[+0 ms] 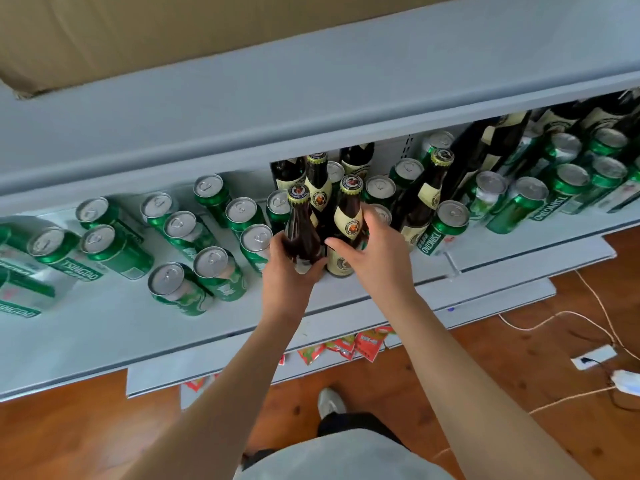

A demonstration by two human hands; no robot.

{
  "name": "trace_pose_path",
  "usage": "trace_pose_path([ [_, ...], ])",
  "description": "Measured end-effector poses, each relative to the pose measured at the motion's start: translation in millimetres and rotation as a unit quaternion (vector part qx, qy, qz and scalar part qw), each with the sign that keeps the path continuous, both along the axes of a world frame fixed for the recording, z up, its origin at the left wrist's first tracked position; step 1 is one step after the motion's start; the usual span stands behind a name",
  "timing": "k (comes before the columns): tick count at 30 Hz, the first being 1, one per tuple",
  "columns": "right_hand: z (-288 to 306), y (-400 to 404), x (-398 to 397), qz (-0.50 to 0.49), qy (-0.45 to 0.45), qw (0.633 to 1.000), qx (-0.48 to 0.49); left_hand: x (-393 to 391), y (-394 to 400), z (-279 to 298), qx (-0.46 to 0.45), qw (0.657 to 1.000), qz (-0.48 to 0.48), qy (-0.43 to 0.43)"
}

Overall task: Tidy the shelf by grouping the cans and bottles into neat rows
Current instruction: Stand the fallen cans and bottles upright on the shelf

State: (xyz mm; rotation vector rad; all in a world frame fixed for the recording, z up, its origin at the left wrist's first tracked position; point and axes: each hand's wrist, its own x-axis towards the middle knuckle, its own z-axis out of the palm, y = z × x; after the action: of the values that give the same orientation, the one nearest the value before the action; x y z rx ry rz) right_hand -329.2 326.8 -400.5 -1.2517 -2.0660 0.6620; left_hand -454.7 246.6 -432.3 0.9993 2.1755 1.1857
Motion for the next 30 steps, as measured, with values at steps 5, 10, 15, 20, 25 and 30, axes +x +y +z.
trace_pose_path([
  [5, -4, 8, 2, -0.030, -0.057, 0.995, 0.082, -4, 12, 13, -0.043, 0.997, 0.011, 0.069],
  [10, -6, 13, 1, 0.007, -0.068, 0.996, 0.059, -6, 12, 25, -0.051, 0.994, 0.010, 0.099],
  [15, -7, 13, 2, 0.018, -0.066, 0.997, 0.038, -6, 4, 38, -0.027, 0.988, 0.009, 0.150],
  [20, -10, 12, 2, 0.020, -0.063, 0.998, 0.023, -17, -3, 40, -0.005, 0.985, -0.014, 0.174],
  [25, -5, -1, 3, 0.012, -0.034, 0.999, 0.019, -14, -19, 52, 0.050, 0.982, 0.024, 0.181],
  [30, 11, -18, 12, -0.055, -0.010, 0.997, 0.049, 0, -34, 67, 0.152, 0.966, 0.029, 0.209],
])
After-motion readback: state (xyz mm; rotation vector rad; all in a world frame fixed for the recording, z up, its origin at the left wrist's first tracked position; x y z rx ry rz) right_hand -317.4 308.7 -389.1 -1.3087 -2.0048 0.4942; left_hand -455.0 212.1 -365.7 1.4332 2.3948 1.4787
